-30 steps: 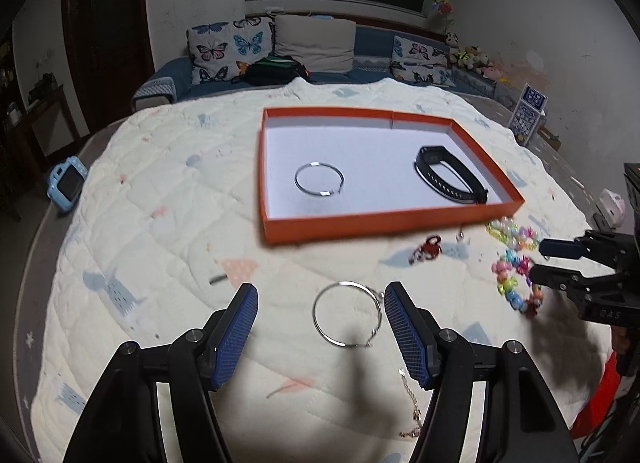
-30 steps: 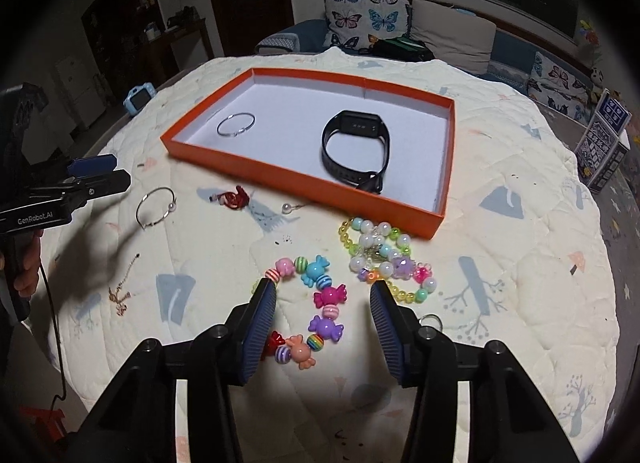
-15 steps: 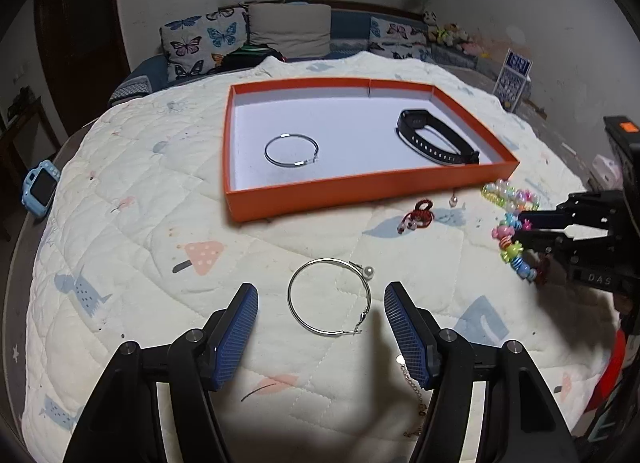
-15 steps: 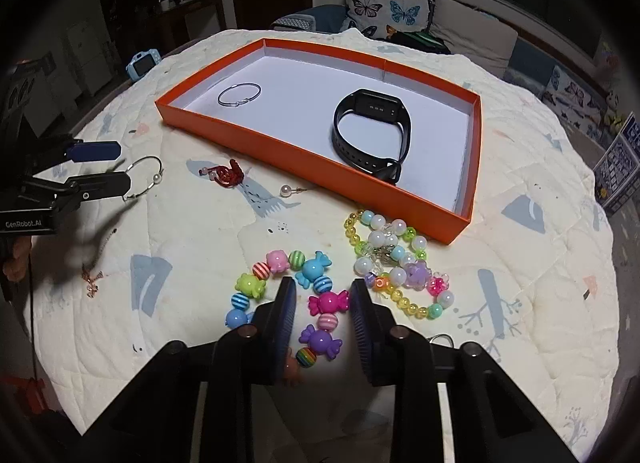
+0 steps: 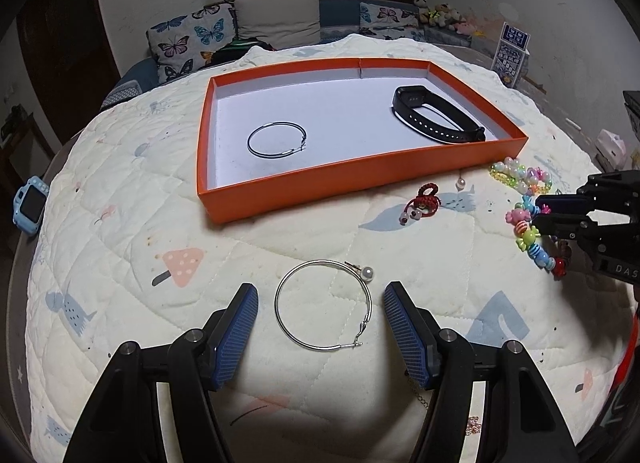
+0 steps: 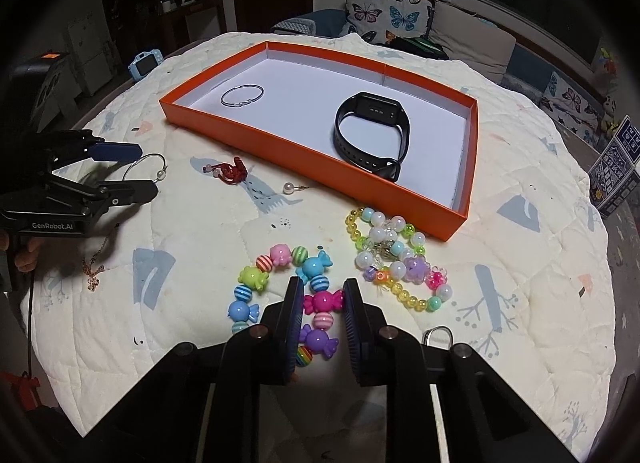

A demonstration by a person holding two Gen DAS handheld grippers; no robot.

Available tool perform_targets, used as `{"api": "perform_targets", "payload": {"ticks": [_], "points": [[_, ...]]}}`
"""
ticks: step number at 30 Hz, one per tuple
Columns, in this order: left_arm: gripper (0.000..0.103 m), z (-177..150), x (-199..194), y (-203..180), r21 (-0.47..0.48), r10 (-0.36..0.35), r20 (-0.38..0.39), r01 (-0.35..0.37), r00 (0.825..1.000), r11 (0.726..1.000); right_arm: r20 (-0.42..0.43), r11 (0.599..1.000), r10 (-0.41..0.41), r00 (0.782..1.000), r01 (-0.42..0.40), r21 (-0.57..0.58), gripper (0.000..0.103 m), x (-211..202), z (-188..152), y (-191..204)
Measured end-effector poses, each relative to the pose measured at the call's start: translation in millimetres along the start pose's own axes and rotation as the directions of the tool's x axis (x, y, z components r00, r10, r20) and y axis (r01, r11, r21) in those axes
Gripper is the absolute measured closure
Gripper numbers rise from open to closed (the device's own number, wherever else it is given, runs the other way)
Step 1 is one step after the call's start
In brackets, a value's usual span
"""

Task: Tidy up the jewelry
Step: 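Grasp the candy-bead bracelet with the right tool while the left tool grasps the second hoop, then carry the bracelet and hoop into the orange box and open both tools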

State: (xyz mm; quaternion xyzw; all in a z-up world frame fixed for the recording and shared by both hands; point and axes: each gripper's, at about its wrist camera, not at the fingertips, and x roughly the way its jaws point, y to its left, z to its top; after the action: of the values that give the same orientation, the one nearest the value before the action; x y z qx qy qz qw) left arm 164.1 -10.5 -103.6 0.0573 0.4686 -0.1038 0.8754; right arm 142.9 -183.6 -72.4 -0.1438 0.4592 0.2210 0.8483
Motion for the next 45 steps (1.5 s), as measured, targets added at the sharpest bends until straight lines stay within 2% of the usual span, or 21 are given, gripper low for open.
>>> {"api": "perform_targets", "payload": {"ticks": [2,5,7,9,15,21,34,45], "points": [[0.034,0,0,0,-0.001,-0.003,0.002,0.003,1.0,1.0,0.003,1.0,0.002,1.0,-0.002,0.004,0.08,-1,0,0],[0.04,-1,0,0,-0.002,0.0,0.004,0.0,1.0,1.0,0.008,1.0,0.005,1.0,-0.005,0.011,0.08,-3,0,0],[0.048,-2,-1,1,0.001,-0.003,0.005,0.003,1.0,1.0,0.012,1.0,0.008,1.0,-0.008,0.015,0.08,-5,0,0],[0.05,-3,-3,1,0.003,-0.003,0.007,0.003,1.0,1.0,0.018,1.0,0.009,1.0,-0.01,0.019,0.08,-7,0,0],[0.051,-6,-10,1,-0.013,-0.002,0.018,0.003,1.0,1.0,0.037,1.0,0.009,0.999,-0.01,0.025,0.08,-15,2,3],[0.051,-3,-32,2,-0.031,-0.007,0.066,0.009,0.998,0.999,0.064,1.0,0.007,0.998,-0.008,0.025,0.08,-26,6,3],[0.051,28,-72,4,-0.056,-0.005,0.171,0.015,0.985,0.998,0.128,1.0,-0.021,0.992,0.02,0.01,0.08,-52,24,1],[0.051,66,-70,9,-0.062,0.014,0.203,-0.002,0.979,0.998,0.185,0.999,-0.046,0.982,0.041,0.033,0.08,-62,52,-21]]}}
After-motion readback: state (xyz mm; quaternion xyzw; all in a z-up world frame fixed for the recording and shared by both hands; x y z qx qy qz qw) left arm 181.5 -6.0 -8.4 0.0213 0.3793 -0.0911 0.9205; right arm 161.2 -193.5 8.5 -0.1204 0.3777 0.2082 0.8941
